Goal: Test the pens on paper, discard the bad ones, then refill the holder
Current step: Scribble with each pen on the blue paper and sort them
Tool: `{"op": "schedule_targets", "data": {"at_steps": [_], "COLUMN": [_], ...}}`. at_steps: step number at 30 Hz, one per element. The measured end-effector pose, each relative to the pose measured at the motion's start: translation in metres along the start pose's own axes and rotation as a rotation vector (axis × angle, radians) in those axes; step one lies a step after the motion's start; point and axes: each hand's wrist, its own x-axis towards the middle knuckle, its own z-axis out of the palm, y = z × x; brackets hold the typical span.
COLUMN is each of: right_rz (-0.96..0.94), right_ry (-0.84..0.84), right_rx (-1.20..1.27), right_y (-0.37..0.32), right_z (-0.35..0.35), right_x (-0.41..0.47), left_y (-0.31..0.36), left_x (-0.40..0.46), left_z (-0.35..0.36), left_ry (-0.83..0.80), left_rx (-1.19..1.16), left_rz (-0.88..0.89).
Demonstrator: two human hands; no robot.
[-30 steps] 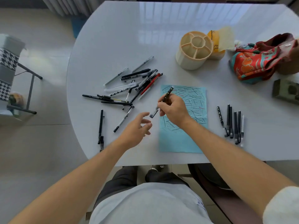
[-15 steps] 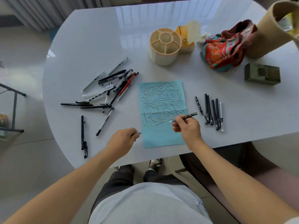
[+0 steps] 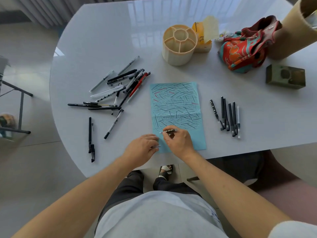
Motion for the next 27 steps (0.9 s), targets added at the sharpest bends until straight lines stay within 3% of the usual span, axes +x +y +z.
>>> {"op": "schedule_targets", "data": {"at_steps": [7,14,22,27], "right_rz": [0.128,0.291,0.31,0.317], "right_ry": [0.16,0.011,-0.065,0.026], "right_rx": [0.062,0.686,0.715,0.767], "right_y": [0.009,0.0,-0.002,-0.003], "right_z": [-0.017,-0.032,-0.036,-0.042], "right_x": [0.007,-0.008,-0.014,-0.012], "left_y": [-0.002,0.005,0.016,0.02], "left_x": [0.0,0.006,0.014,0.023], "left_z": [-0.001,-0.008,-0.013,-0.018], "left_ry": [-0.027,0.008,-0.049,-0.073], "left_rx": [-0.053,-0.184,-0.178,-0.202], "left_rz": [-0.061,-0.24,-0.27,-0.312]}}
